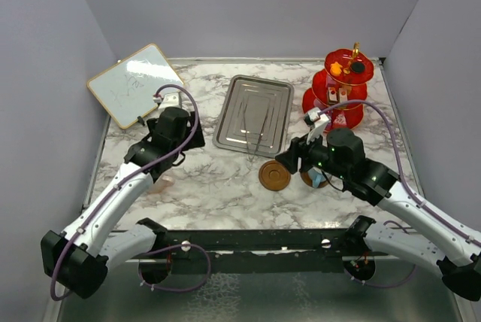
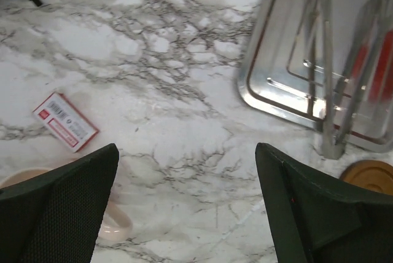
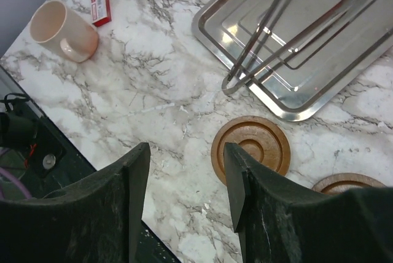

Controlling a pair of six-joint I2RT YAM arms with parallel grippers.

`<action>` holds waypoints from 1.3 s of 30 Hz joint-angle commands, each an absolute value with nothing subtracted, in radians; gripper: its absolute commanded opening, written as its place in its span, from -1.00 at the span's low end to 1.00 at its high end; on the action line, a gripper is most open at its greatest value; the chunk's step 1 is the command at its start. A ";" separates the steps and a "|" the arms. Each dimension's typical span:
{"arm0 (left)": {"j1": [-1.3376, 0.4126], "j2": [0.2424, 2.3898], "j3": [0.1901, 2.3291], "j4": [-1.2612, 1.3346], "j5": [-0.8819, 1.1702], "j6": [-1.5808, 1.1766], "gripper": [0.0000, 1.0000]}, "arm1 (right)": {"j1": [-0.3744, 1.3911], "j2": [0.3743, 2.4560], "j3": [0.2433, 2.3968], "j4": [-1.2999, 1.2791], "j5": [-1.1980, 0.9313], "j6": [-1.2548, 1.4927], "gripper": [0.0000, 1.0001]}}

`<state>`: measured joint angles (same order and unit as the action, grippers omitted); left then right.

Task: Serve the afternoon tea
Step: Move the cup to the center of the board.

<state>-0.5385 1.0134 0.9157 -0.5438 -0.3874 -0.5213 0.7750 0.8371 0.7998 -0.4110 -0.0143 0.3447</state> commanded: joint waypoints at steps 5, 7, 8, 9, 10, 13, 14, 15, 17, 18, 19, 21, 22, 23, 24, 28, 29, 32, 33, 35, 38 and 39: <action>-0.262 0.994 0.915 -0.695 -0.361 -0.491 0.96 | 0.776 0.878 0.802 -0.337 -0.150 0.319 0.06; -0.175 0.984 0.903 -0.699 -0.316 -0.491 0.96 | 0.776 0.885 0.801 -0.343 -0.160 0.321 0.06; -0.138 0.982 0.898 -0.707 -0.301 -0.495 0.95 | 0.776 0.887 0.800 -0.345 -0.161 0.321 0.06; -0.098 0.980 0.893 -0.719 -0.290 -0.502 0.94 | 0.775 0.887 0.797 -0.346 -0.159 0.322 0.06; -0.068 0.972 0.884 -0.726 -0.281 -0.514 0.94 | 0.775 0.887 0.797 -0.348 -0.154 0.321 0.06; 0.008 0.935 0.845 -0.736 -0.276 -0.554 0.90 | 0.775 0.881 0.793 -0.355 -0.138 0.321 0.06; 0.022 0.924 0.837 -0.745 -0.295 -0.575 0.89 | 0.776 0.879 0.791 -0.357 -0.133 0.321 0.06; 0.031 0.912 0.831 -0.757 -0.321 -0.593 0.87 | 0.776 0.878 0.791 -0.360 -0.130 0.321 0.06; 0.041 0.895 0.823 -0.775 -0.362 -0.621 0.81 | 0.775 0.876 0.788 -0.363 -0.125 0.321 0.06; 0.043 0.892 0.818 -0.778 -0.373 -0.630 0.79 | 0.775 0.877 0.786 -0.362 -0.123 0.321 0.06; 0.044 0.893 0.813 -0.785 -0.382 -0.643 0.76 | 0.776 0.876 0.784 -0.362 -0.123 0.321 0.06; 0.048 0.903 0.802 -0.792 -0.388 -0.679 0.72 | 0.776 0.877 0.781 -0.360 -0.123 0.318 0.06; 0.048 0.908 0.795 -0.801 -0.403 -0.703 0.70 | 0.776 0.878 0.779 -0.358 -0.121 0.316 0.06; 0.051 0.912 0.790 -0.820 -0.426 -0.741 0.66 | 0.776 0.878 0.776 -0.356 -0.117 0.317 0.06; 0.052 0.911 0.789 -0.837 -0.436 -0.768 0.61 | 0.775 0.879 0.775 -0.357 -0.112 0.315 0.06; 0.053 0.878 0.772 -0.846 -0.444 -0.841 0.58 | 0.775 0.880 0.775 -0.363 -0.095 0.309 0.06; 0.054 0.869 0.766 -0.846 -0.444 -0.853 0.57 | 0.776 0.879 0.775 -0.365 -0.092 0.308 0.06; 0.054 0.854 0.741 -0.851 -0.454 -0.893 0.56 | 0.776 0.879 0.776 -0.372 -0.083 0.304 0.06; 0.054 0.852 0.731 -0.855 -0.461 -0.908 0.56 | 0.775 0.878 0.775 -0.373 -0.080 0.304 0.06; 0.054 0.851 0.723 -0.860 -0.466 -0.935 0.52 | 0.775 0.877 0.773 -0.377 -0.073 0.304 0.06; 0.055 0.845 0.708 -0.872 -0.467 -0.988 0.45 | 0.776 0.877 0.771 -0.382 -0.069 0.305 0.06; 0.057 0.845 0.702 -0.872 -0.466 -1.004 0.44 | 0.776 0.877 0.772 -0.385 -0.068 0.305 0.06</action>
<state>0.0467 0.8639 0.7212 -0.8497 -0.4305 -0.9054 0.7750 0.8883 0.7834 -0.3740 -0.0982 0.3164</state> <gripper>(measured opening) 0.737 0.527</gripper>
